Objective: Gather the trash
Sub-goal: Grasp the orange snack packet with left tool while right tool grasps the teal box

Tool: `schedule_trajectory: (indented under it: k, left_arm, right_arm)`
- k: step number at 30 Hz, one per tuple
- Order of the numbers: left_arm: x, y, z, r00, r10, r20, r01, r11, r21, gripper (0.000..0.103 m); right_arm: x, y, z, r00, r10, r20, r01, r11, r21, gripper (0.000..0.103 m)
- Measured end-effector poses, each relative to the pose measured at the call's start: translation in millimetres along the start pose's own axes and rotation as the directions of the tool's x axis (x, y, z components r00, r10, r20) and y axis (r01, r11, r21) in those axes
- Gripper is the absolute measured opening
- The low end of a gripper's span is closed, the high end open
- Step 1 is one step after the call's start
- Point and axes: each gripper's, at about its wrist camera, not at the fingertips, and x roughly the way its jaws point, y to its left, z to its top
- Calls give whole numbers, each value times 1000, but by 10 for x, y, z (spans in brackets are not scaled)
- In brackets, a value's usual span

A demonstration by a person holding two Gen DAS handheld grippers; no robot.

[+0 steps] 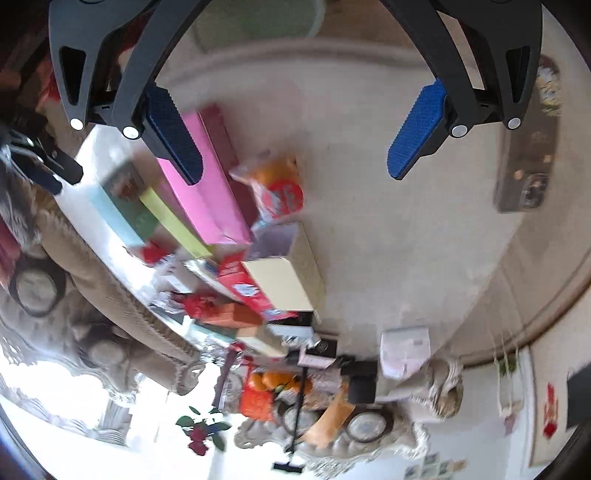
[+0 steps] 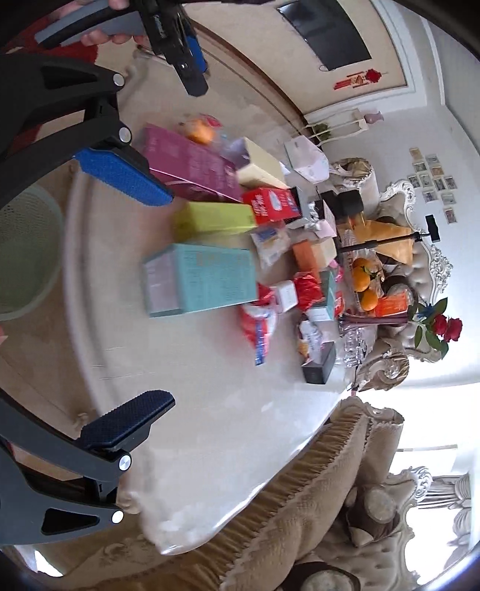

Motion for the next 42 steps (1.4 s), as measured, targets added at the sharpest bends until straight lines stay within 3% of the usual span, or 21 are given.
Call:
schedule_trajectory:
  k: [6, 8, 10, 11, 20, 23, 24, 25, 26, 29, 31, 36, 42]
  left_arm:
    - [423, -11, 33, 998, 20, -63, -23, 999, -49, 97]
    - [491, -14, 28, 997, 31, -71, -33, 999, -33, 97]
    - [513, -3, 13, 996, 35, -77, -35, 999, 5, 82]
    - [532, 13, 16, 996, 42, -83, -40, 999, 22, 81]
    - [653, 46, 120, 996, 28, -86, -22, 997, 73, 81]
    - [692, -14, 124, 995, 54, -87, -44, 992, 120, 80]
    - [696, -26, 118, 994, 63, -84, -51, 990, 133, 76]
    - [691, -49, 109, 994, 77, -76, -64, 986, 153, 60]
    - [681, -68, 102, 993, 102, -66, -89, 981, 175, 50]
    - [661, -24, 100, 994, 99, -56, -88, 983, 164, 44]
    - [660, -38, 86, 992, 115, -46, -105, 978, 179, 41]
    - [653, -20, 76, 994, 109, -21, -104, 978, 179, 40]
    - [399, 129, 91, 999, 37, -22, -35, 995, 97, 39]
  right_arm:
    - [362, 11, 99, 998, -14, -57, 13, 1000, -17, 96]
    - [435, 19, 107, 997, -6, -71, 4, 1000, -31, 96]
    - [470, -7, 109, 997, -6, -78, 2, 999, -48, 96]
    - [488, -30, 116, 997, -11, -81, 6, 998, -54, 96]
    - [694, -56, 147, 993, -12, -117, 1, 995, -96, 96]
    - [742, -69, 143, 992, 13, -128, -25, 995, -95, 95]
    - [750, -79, 148, 992, 19, -126, -31, 995, -95, 87]
    - [753, -96, 147, 992, 23, -123, -35, 995, -92, 82]
    - [767, -111, 149, 991, 31, -127, -43, 995, -88, 72]
    - [780, -141, 124, 990, 42, -133, -55, 994, -95, 64]
    - [768, -113, 105, 992, 1, -124, -17, 991, -132, 47]
    - [746, -178, 119, 990, 65, -123, -77, 993, -90, 45]
    - [423, -183, 161, 988, 133, -82, -139, 988, -67, 45]
